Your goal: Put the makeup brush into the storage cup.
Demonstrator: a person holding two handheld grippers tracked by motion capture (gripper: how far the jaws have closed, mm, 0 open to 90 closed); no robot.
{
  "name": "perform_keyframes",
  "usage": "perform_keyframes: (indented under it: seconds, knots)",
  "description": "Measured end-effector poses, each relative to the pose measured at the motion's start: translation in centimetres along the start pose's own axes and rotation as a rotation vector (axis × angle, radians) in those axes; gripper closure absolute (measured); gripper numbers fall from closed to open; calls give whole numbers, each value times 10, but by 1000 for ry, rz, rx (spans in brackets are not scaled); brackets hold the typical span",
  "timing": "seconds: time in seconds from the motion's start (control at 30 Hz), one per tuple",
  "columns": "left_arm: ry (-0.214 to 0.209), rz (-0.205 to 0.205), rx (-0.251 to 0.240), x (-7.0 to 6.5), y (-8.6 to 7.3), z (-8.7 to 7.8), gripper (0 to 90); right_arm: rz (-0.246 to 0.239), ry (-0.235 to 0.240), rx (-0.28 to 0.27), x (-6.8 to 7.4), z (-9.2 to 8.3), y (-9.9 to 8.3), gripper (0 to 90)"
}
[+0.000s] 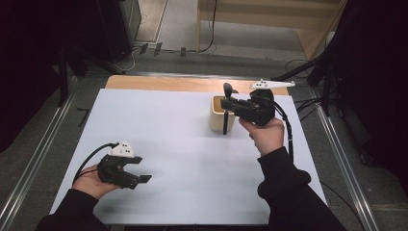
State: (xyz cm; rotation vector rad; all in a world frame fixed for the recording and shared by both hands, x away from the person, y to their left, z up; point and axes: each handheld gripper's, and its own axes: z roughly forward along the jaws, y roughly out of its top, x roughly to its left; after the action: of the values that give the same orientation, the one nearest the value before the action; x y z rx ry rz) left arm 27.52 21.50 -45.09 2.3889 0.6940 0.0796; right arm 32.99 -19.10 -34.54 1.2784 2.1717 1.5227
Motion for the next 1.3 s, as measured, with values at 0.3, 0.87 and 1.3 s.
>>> perform_keyframes:
  seconds: [0.3, 0.87, 1.3]
  knots:
    - [-1, 0, 3, 0, 0, 0, 263, 9, -25, -15, -9, 0, 19, 779]
    - [-11, 4, 6, 0, 0, 2, 263, 17, -61, -24, -19, 4, 36, 779]
    - [-18, 5, 8, 0, 0, 2, 263, 45, -103, -30, -34, 18, 45, 780]
